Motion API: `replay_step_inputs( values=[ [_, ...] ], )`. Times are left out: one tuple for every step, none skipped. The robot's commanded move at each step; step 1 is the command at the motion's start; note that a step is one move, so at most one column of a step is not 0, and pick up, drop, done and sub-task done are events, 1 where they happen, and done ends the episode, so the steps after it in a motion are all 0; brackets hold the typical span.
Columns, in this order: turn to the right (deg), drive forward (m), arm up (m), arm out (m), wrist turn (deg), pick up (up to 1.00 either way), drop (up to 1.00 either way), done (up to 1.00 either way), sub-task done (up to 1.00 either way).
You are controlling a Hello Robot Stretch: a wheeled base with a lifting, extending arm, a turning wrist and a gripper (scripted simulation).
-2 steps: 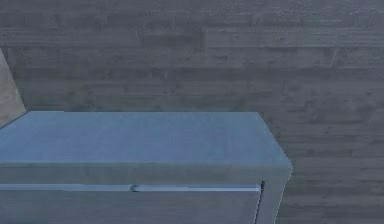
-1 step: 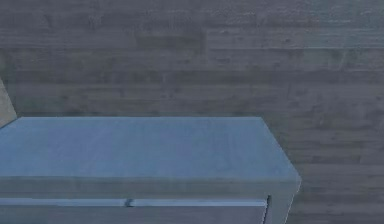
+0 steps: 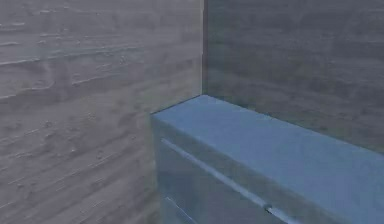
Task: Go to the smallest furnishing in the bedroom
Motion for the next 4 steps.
replay_step_inputs(
  values=[
    [-45.0,0.0,0.0,0.0,0.0,0.0,0.0,0.0,0.0],
    [-24.0,0.0,0.0,0.0,0.0,0.0,0.0,0.0,0.0],
    [0.0,0.3,0.0,0.0,0.0,0.0,0.0,0.0,0.0],
    [-9.0,0.0,0.0,0.0,0.0,0.0,0.0,0.0,0.0]
  ],
)
